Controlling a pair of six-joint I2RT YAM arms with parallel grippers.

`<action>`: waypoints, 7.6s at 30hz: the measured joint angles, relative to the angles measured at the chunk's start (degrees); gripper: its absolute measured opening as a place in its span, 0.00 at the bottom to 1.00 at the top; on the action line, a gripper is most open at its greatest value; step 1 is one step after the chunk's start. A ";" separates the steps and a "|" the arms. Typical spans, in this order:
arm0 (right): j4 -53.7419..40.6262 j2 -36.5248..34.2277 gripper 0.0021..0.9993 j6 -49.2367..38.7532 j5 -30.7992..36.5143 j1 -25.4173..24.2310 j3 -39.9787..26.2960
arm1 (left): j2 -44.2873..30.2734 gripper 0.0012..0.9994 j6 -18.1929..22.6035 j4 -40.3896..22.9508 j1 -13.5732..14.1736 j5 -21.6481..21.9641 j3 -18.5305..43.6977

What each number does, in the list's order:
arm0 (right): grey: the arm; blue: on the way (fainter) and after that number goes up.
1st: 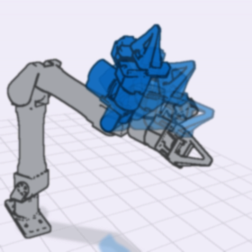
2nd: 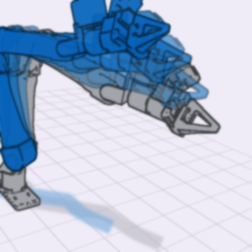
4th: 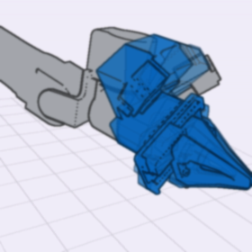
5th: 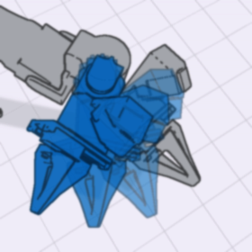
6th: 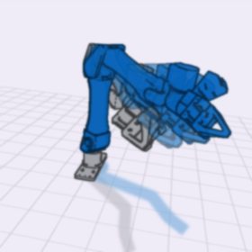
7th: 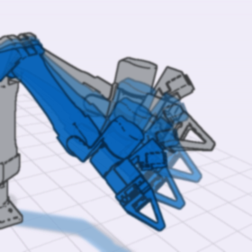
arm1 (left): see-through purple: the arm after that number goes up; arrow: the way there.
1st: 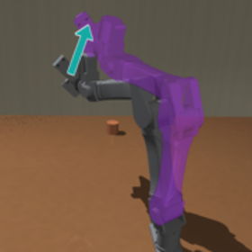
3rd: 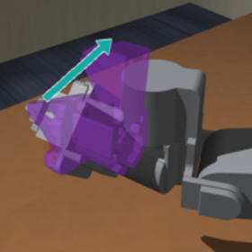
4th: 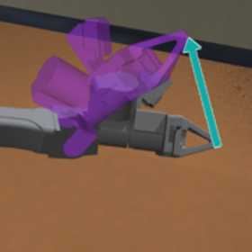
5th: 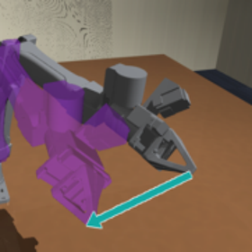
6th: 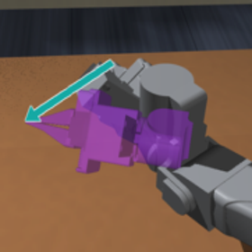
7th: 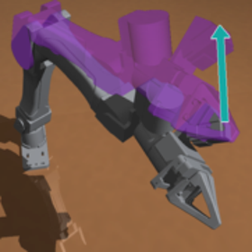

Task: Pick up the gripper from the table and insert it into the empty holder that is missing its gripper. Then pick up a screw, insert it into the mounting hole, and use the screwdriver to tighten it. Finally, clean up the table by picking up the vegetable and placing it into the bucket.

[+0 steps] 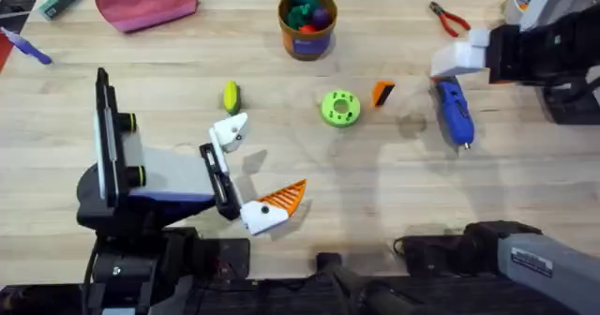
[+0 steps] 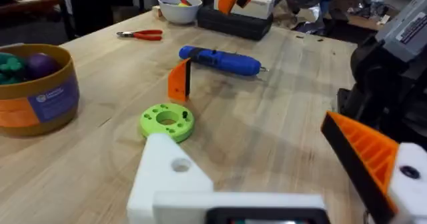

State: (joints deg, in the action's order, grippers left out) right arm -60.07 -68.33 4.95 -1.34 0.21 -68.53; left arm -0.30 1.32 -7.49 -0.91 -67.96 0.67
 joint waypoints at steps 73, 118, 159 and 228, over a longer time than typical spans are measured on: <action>-5.49 -6.89 0.99 9.90 8.03 16.61 -9.84 | 0.00 0.99 0.02 -0.02 0.00 0.00 0.00; -2.16 -33.23 0.94 8.13 2.36 13.94 -16.74 | 0.00 0.99 0.00 -0.02 0.00 -0.02 0.00; -0.59 -35.46 0.72 11.51 3.48 16.92 -15.28 | -0.01 0.99 0.02 -0.02 0.00 -0.02 0.01; -1.18 -38.01 0.01 13.30 4.50 16.92 -16.38 | -0.01 0.99 0.02 -0.02 0.00 -0.02 0.01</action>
State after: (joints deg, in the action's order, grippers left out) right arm -61.25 -106.34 18.25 3.15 17.12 -84.91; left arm -0.30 1.34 -7.51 -0.91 -67.99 0.67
